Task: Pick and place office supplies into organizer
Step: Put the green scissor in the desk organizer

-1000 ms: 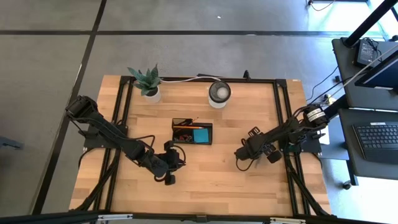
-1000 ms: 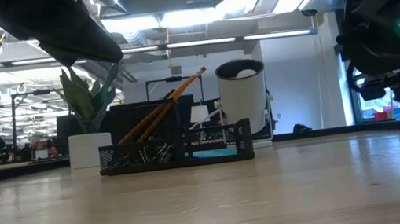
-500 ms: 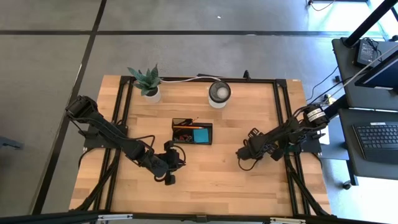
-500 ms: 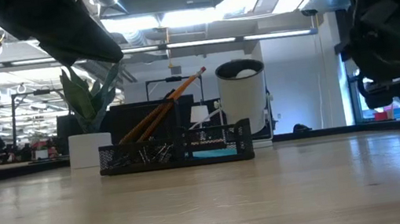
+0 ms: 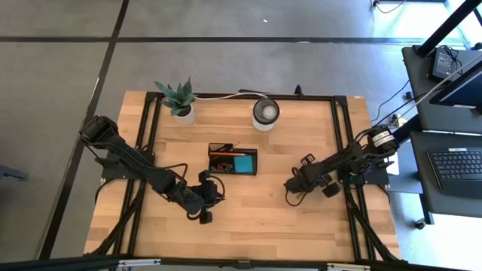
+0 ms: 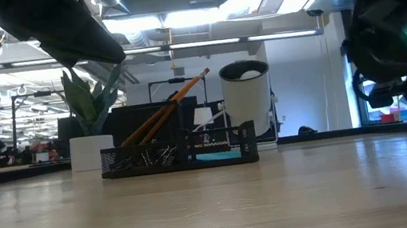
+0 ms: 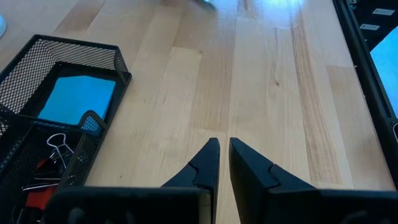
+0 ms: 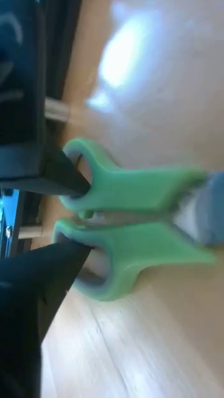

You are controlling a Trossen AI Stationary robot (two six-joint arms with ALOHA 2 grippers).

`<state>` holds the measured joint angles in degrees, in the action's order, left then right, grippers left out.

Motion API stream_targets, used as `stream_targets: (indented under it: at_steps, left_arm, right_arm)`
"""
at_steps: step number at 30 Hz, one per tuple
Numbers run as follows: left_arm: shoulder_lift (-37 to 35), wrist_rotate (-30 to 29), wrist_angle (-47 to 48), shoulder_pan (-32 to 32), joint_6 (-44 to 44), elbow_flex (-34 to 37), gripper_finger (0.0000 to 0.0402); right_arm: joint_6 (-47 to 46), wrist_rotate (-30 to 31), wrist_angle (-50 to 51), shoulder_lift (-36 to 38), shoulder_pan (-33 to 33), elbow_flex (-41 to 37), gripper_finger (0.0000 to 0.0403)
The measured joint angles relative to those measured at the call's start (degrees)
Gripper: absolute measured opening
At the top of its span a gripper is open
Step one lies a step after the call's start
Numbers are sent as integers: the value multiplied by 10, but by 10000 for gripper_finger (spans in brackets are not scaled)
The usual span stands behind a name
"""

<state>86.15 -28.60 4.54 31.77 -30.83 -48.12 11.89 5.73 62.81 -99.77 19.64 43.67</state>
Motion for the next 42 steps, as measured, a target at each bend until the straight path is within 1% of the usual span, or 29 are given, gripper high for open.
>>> stream_targets:
  at_steps: [4, 9, 13, 17, 21, 23, 27, 30, 32, 36, 42]
  left_arm:
    - [0, 0, 0, 0, 0, 0, 31]
    - [0, 0, 0, 0, 0, 0, 31]
    - [0, 0, 0, 0, 0, 0, 31]
    - [0, -4, 0, 0, 1, 0, 31]
    - [0, -6, -7, 0, 11, 0, 32]
    - [5, -8, -30, 0, 29, 0, 31]
    - [37, 2, -97, -1, 77, 0, 31]
    - [70, 17, -128, -1, 97, 0, 31]
    - [86, 28, -130, 0, 92, 0, 31]
    - [106, 32, -130, 0, 76, 0, 31]
    - [100, 31, -141, 4, 81, 0, 31]
  right_arm:
    - [-60, -34, -4, 0, 0, 12, 79]
    - [-133, -73, -17, 0, 1, 32, 78]
    - [-181, -85, -33, -2, 1, 52, 78]
    - [-232, -90, -23, -35, 1, 86, 78]
    - [-247, -88, 16, -98, 11, 144, 78]
    - [-247, -85, 49, -136, 17, 181, 78]
    - [-247, -77, 118, -207, 31, 262, 78]
    - [-250, -75, 148, -244, 40, 317, 78]
    - [-254, -73, 155, -258, 47, 347, 77]
    - [-270, -67, 146, -263, 60, 389, 76]
    - [-300, -35, 88, -260, 75, 438, 73]
